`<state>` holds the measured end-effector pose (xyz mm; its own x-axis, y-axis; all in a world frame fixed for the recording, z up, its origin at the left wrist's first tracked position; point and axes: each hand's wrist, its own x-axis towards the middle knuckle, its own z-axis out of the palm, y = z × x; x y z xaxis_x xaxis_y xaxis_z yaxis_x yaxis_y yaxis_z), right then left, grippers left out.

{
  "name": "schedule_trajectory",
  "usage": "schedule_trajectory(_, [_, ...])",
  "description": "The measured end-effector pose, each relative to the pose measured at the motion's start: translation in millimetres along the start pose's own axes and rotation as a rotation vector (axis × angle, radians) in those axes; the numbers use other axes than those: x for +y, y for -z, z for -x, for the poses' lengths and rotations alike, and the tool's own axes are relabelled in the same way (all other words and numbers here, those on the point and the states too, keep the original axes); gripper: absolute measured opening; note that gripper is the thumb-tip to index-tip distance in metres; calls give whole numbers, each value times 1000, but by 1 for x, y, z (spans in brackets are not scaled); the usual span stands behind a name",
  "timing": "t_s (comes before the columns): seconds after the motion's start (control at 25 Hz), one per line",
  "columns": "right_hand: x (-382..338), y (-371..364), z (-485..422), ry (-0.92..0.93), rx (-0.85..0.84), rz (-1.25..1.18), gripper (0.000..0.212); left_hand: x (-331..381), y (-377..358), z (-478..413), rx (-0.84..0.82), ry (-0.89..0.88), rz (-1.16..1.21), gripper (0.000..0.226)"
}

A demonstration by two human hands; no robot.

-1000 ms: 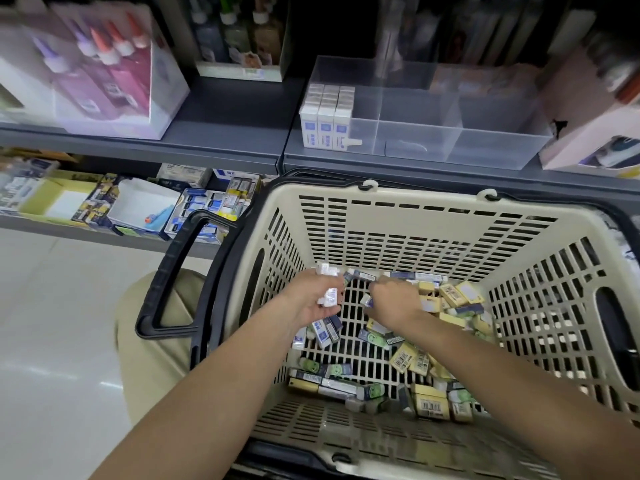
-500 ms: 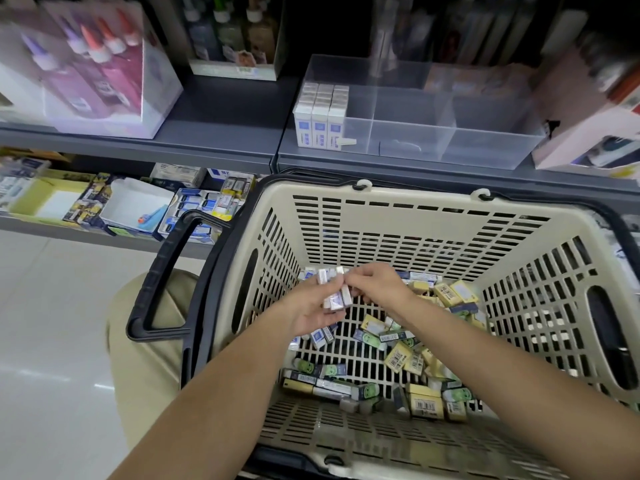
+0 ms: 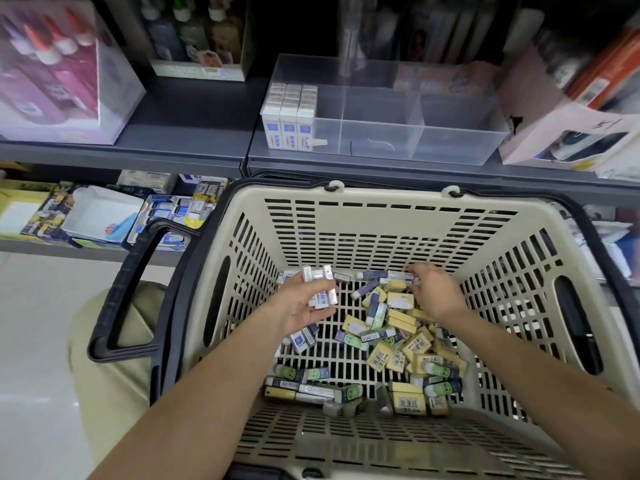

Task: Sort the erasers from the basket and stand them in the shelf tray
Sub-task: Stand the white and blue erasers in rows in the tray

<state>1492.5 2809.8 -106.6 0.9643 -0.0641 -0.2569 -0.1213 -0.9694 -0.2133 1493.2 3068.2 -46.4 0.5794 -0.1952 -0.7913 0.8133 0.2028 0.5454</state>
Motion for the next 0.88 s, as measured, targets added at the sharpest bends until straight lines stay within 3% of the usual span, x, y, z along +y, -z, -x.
schedule_trajectory(0.36, [-1,-8,-3,84,81,264,38,3,0,2,-41,39,12,34])
schedule_trajectory(0.52, [-9,28,10,65,-106,-18,16,8,-2,2,15,-56,-157,40])
schedule_trajectory(0.64, [-36,66,26,241,-304,-348,22,18,-5,7,13,-129,-222,31])
schedule_trajectory(0.76, [-70,94,37,445,-390,-466,31,25,-2,15,-207,9,-280,39])
schedule_trajectory(0.88, [-88,110,41,473,-405,-584,35,27,-3,22,-409,94,-235,61])
